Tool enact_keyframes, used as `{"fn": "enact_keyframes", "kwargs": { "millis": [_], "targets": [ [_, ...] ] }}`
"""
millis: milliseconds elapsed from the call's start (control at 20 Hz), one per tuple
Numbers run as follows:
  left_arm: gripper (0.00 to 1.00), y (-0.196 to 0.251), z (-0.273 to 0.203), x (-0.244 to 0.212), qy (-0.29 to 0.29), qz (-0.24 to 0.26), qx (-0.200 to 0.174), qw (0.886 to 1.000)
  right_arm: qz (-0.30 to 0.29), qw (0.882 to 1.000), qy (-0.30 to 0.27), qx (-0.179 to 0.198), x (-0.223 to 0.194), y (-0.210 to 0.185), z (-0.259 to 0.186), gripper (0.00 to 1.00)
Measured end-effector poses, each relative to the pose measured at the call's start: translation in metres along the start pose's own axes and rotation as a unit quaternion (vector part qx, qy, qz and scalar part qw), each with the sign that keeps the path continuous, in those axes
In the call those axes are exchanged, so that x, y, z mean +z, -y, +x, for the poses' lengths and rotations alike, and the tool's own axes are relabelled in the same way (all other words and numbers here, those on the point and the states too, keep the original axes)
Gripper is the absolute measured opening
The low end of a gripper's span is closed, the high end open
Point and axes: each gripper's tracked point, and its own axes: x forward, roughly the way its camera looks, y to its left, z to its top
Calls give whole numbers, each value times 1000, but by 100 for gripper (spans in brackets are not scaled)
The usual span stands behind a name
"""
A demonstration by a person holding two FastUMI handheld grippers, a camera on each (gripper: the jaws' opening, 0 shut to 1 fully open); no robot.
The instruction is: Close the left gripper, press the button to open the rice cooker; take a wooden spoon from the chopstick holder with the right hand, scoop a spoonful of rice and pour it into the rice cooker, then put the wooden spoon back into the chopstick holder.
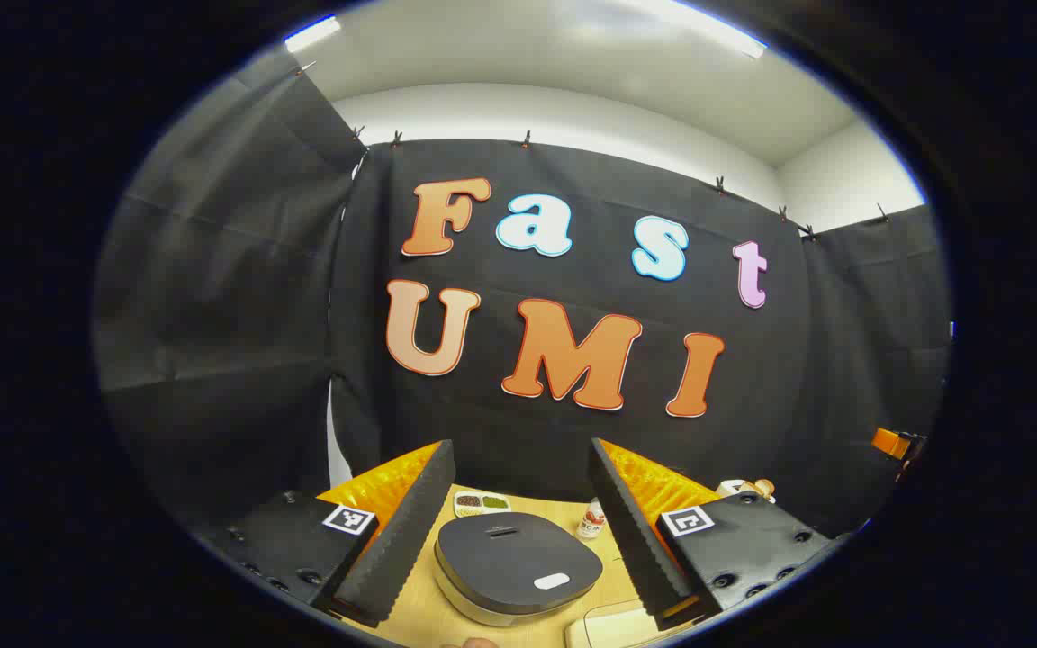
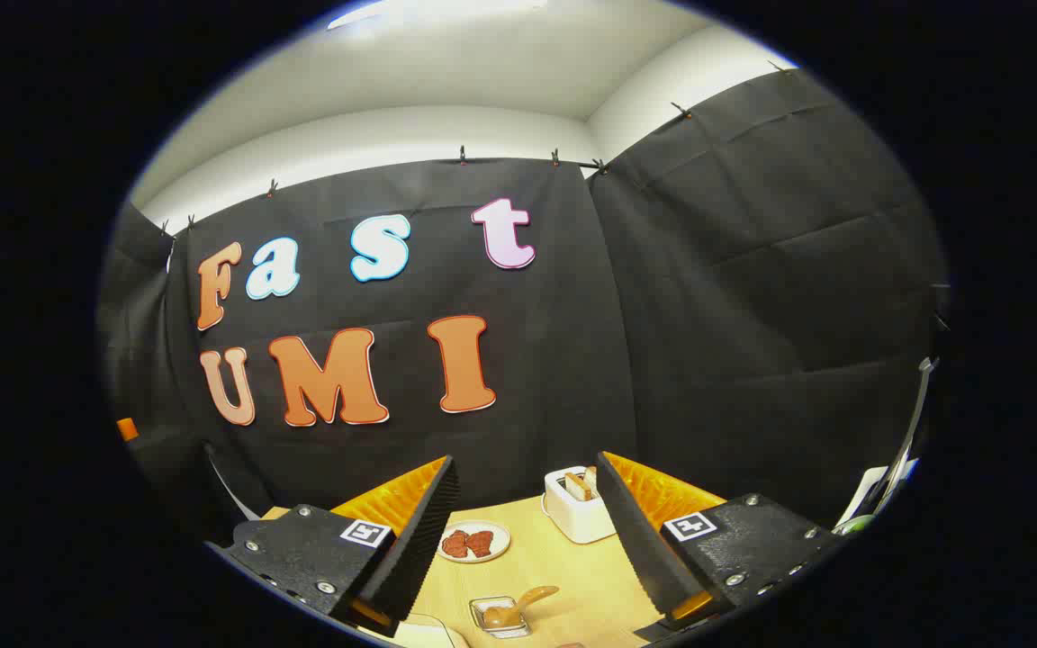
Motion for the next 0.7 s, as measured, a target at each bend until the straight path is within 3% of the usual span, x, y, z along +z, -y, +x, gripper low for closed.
{"fn": "enact_keyframes", "kwargs": {
  "millis": [200, 300, 700],
  "targets": [
    [99, 9, 5, -1, -3, 13, 3, 1000, -7, 1000, 7, 12, 10, 2, 6, 100],
    [100, 18, 8, 0, -2, 16, 6, 1000, -18, 1000, 1, 16, 9, 1, 8, 95],
    [99, 39, 5, -6, -5, 35, 50, 998, -49, 998, -8, 44, 9, 15, 46, 94]
  ]
}}
